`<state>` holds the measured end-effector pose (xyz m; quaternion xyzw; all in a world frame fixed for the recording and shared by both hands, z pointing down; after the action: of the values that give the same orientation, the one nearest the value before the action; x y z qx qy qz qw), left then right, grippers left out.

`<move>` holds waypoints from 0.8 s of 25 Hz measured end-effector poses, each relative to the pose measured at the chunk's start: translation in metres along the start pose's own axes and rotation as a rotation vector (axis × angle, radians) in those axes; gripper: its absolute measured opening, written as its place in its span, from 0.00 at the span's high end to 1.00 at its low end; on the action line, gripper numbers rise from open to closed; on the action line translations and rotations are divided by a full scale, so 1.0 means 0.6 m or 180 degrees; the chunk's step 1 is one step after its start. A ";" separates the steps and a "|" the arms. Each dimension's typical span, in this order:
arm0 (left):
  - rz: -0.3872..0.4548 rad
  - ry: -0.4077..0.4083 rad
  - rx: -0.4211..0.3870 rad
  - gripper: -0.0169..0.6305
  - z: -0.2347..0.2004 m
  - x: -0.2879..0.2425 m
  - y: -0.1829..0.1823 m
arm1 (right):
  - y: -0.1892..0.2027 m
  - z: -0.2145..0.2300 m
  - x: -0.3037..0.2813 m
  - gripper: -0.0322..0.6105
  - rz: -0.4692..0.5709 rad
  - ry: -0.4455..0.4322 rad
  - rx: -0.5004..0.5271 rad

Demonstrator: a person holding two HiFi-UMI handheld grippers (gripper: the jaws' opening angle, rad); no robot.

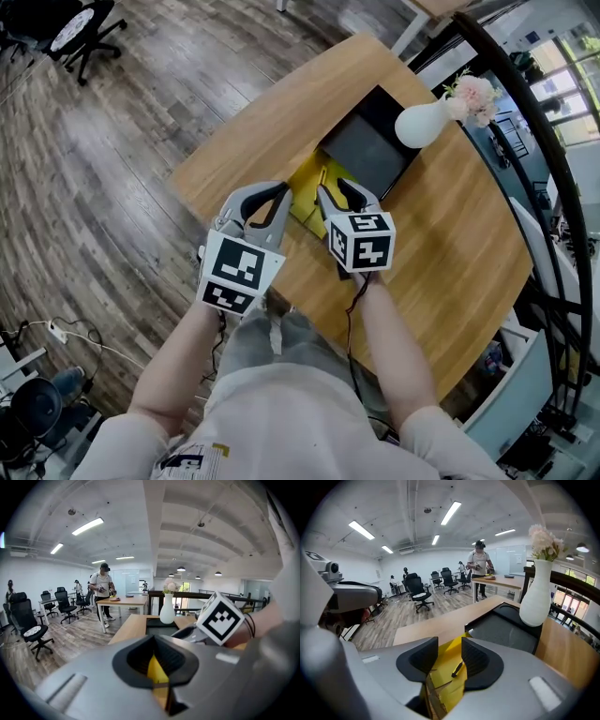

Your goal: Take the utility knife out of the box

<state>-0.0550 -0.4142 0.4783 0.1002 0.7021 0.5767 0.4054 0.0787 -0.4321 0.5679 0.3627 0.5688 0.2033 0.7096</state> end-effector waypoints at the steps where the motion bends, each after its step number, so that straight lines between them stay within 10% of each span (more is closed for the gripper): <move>1: -0.0030 0.0005 0.0029 0.97 -0.003 -0.011 0.008 | 0.004 0.004 -0.018 0.70 -0.0048 0.0005 -0.0001; 20: -0.0421 0.0133 0.0185 0.97 -0.027 -0.074 0.132 | 0.134 0.019 -0.169 0.72 -0.1075 0.0246 -0.0330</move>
<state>-0.0631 -0.4284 0.5689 0.0533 0.7320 0.5300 0.4248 0.0722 -0.4536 0.6960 0.2169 0.6373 0.1240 0.7290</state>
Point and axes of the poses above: the fingertips, and each gripper's own axes: x backward along the fingers, z to its right, y out of its underside, the point moved 5 cm from there along x, backward along the fingers, and after that the axes turned 2 degrees about y, right-handed, at the moved point
